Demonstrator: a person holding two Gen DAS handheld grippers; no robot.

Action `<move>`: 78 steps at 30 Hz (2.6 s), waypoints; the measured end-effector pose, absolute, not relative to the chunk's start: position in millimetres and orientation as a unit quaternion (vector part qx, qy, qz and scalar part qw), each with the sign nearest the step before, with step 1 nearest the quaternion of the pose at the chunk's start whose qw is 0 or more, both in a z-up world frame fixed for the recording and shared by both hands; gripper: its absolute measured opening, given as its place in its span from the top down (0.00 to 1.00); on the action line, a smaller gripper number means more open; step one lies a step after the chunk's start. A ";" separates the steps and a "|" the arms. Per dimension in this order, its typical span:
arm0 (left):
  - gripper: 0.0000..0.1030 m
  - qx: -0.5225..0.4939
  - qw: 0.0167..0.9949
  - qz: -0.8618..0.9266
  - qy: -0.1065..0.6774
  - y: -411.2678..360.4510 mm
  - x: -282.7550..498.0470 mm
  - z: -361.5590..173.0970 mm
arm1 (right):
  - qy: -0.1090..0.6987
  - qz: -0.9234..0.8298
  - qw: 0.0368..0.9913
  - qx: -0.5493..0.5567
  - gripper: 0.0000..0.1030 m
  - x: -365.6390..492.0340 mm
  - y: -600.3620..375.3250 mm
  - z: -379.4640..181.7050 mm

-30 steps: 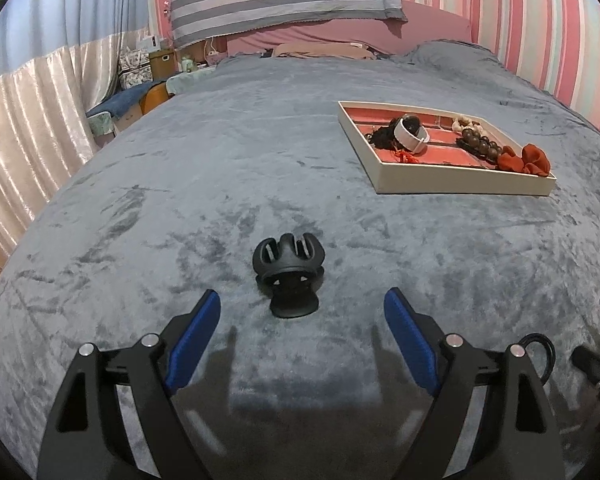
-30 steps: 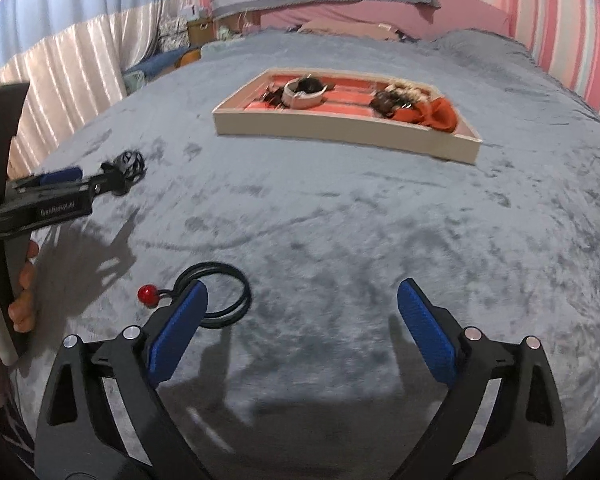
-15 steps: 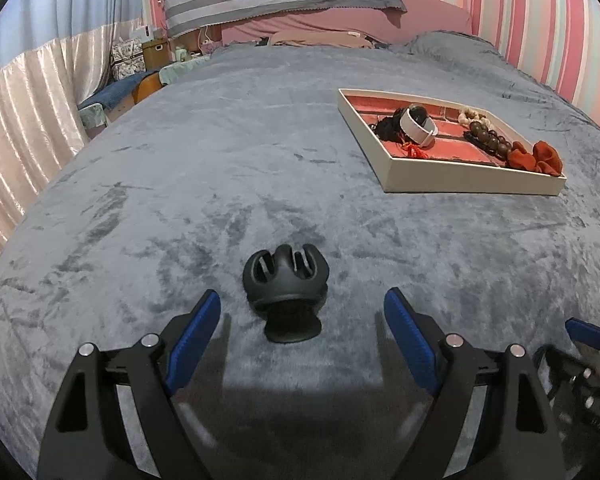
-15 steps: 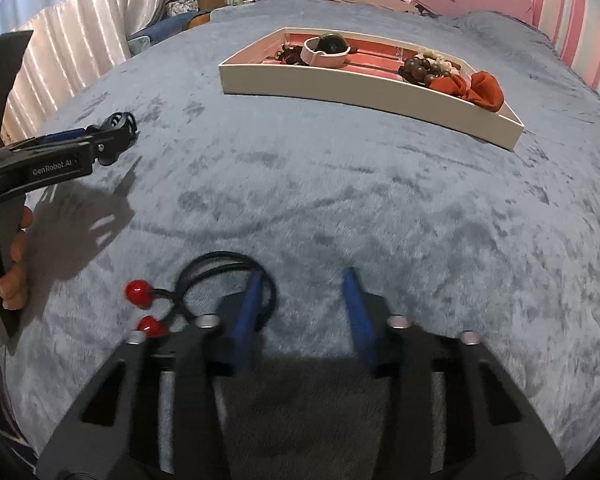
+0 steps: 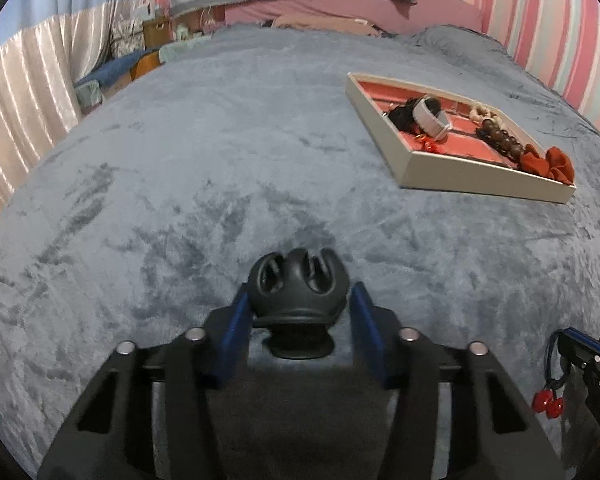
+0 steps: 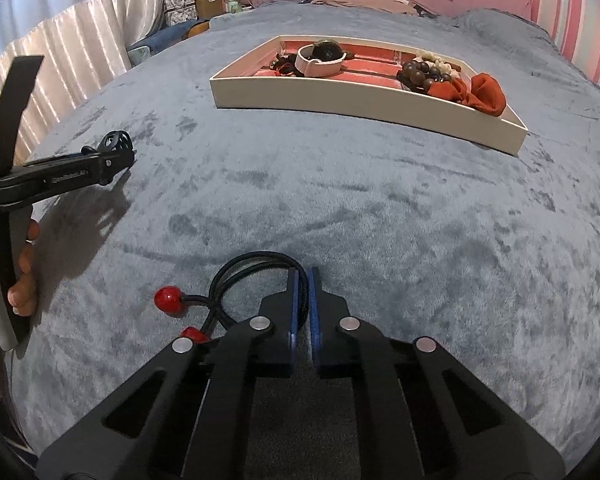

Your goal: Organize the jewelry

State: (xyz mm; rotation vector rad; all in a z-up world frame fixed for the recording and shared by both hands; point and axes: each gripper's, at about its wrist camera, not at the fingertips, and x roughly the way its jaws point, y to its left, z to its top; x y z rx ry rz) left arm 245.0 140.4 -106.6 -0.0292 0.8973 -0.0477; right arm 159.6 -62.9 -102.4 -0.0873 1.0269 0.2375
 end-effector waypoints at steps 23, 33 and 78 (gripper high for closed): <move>0.54 0.014 0.929 -0.088 0.358 43.0 265.6 -18.8 | 0.411 0.083 0.908 -0.019 0.96 213.1 -125.2 -15.2; 0.54 0.024 0.924 -0.076 0.375 -0.1 343.2 -26.3 | 0.391 0.057 0.918 -0.011 0.96 301.0 -162.3 18.9; 0.06 -0.020 0.948 -0.002 0.318 47.0 254.1 3.2 | 0.354 0.045 0.934 0.013 0.04 252.6 -211.5 9.5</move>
